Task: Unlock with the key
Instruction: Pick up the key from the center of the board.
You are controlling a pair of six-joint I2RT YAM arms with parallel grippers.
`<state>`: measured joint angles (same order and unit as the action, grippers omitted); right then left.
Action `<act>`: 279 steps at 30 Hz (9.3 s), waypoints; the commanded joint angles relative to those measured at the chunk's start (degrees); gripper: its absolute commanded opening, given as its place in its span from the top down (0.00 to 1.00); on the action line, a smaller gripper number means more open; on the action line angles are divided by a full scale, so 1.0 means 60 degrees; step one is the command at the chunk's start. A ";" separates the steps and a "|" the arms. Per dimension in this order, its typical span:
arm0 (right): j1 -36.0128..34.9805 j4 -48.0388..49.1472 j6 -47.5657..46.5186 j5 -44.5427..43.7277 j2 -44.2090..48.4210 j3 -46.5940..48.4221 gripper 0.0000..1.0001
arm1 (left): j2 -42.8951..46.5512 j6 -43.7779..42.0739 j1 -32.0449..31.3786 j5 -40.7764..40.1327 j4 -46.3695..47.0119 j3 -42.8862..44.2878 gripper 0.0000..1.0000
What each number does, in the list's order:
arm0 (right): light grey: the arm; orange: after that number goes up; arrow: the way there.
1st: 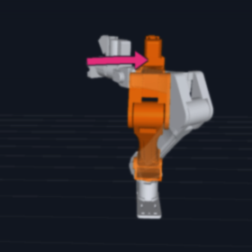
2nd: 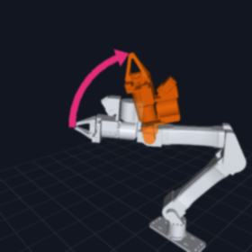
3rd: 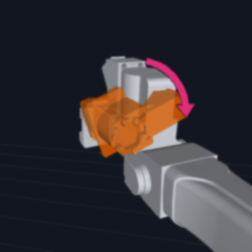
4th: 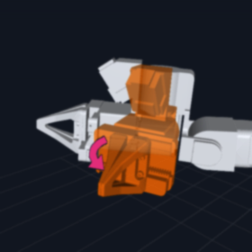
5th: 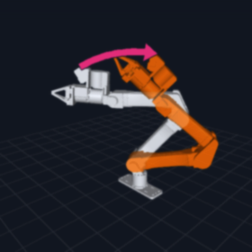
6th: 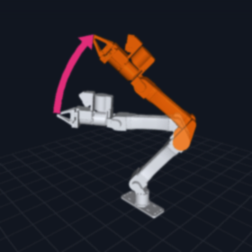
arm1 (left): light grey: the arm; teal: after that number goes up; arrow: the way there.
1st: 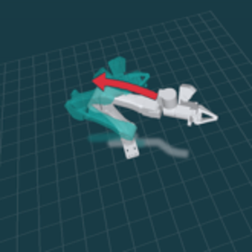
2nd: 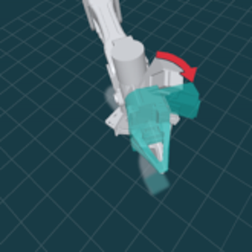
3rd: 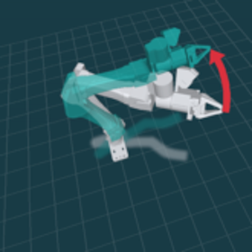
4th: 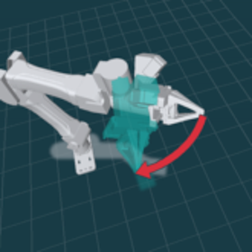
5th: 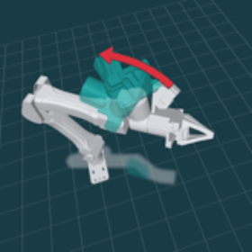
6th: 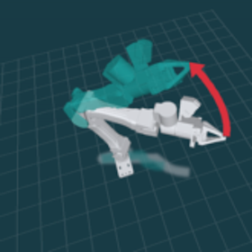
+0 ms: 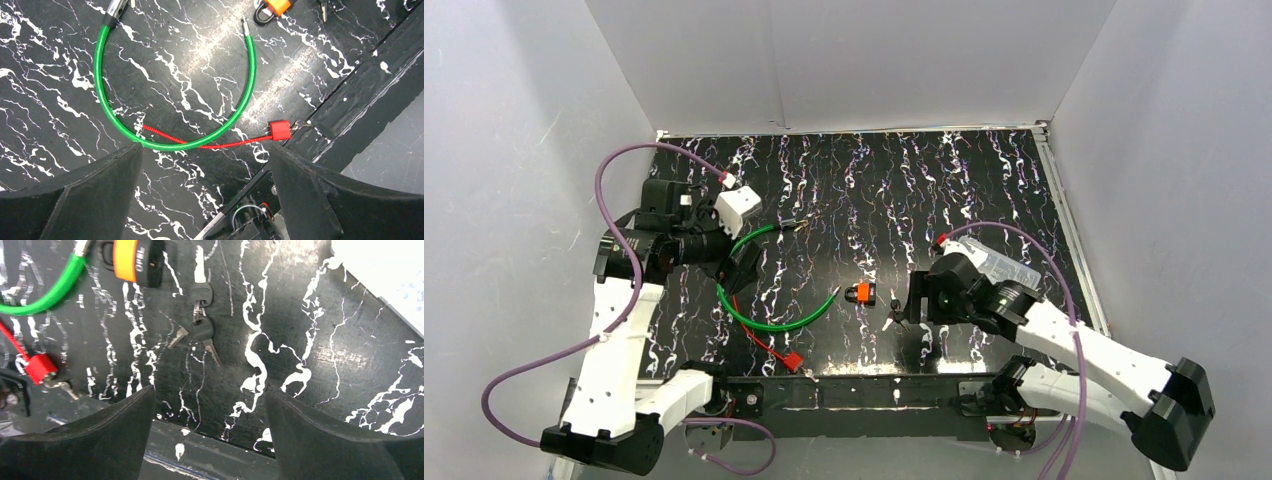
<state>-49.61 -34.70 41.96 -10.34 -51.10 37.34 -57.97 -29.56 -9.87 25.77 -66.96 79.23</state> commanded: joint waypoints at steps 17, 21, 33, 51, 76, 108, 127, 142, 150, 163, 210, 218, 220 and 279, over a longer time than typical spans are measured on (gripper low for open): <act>-0.1041 0.1044 0.0472 -0.0896 -0.2045 0.0390 0.34 | -0.0155 -0.0164 -0.0016 0.0321 -0.0627 0.0169 0.02; -0.0877 0.1004 -0.0214 -0.0736 -0.3469 0.1328 0.34 | -0.0289 -0.0240 -0.0017 0.0094 -0.0808 0.0105 0.02; -0.0491 0.1477 -0.0284 -0.0566 -0.4620 0.1303 0.53 | -0.0133 -0.0593 -0.0025 0.0232 -0.1033 0.0011 0.02; -0.0490 0.2020 -0.0253 -0.0228 -0.5074 0.1231 0.97 | -0.0282 -0.0847 -0.0098 0.1221 -0.1426 0.0243 0.02; -0.0491 -0.0559 -0.2052 0.4381 0.0919 0.3387 0.99 | 0.2478 -0.1423 -0.5785 0.1157 0.8030 -0.4955 0.02; -0.0504 0.1279 -0.0896 0.7764 0.0169 0.6107 0.99 | 0.1747 0.1137 -0.8567 0.1793 0.9889 -0.4002 0.07; -0.0506 0.2617 -0.0273 0.8564 0.0042 0.5350 0.99 | 0.1620 -0.0733 -0.8659 0.0428 1.0200 -0.3651 0.57; -0.0506 0.2690 -0.0373 0.8533 -0.0222 0.5532 0.99 | 0.1966 -0.0295 -0.8697 0.1767 0.9222 -0.3666 0.52; -0.0506 0.2481 -0.0546 0.8402 -0.0280 0.5536 0.99 | 0.2023 0.0039 -0.8697 0.1890 0.9399 -0.3493 0.66; -0.0506 0.2191 -0.0730 0.8252 -0.0365 0.5615 0.99 | 0.2271 0.0106 -0.8697 0.1812 0.9198 -0.3458 0.85; -0.0492 0.2454 -0.0951 0.3117 0.1467 0.2313 0.36 | -0.2730 -0.4894 -1.0920 -0.4277 -0.4580 0.1824 1.00; -0.0392 0.5265 -0.0462 0.3214 0.1715 0.0744 0.36 | -0.3727 -0.3562 -1.1524 -0.5827 -0.4924 0.2658 1.00; -0.0330 0.5656 -0.0457 0.3408 0.1533 0.0680 0.37 | -0.3959 -0.3120 -1.1793 -0.6565 -0.4938 0.2653 1.00; 0.0094 1.3342 0.3084 1.0986 -0.0837 0.0908 0.47 | -0.2637 -0.5760 -1.5979 -0.9366 -0.3419 0.4498 1.00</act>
<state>-48.86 40.13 59.77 53.76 -61.40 42.72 -76.76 -61.59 -97.14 -27.67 -85.36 108.12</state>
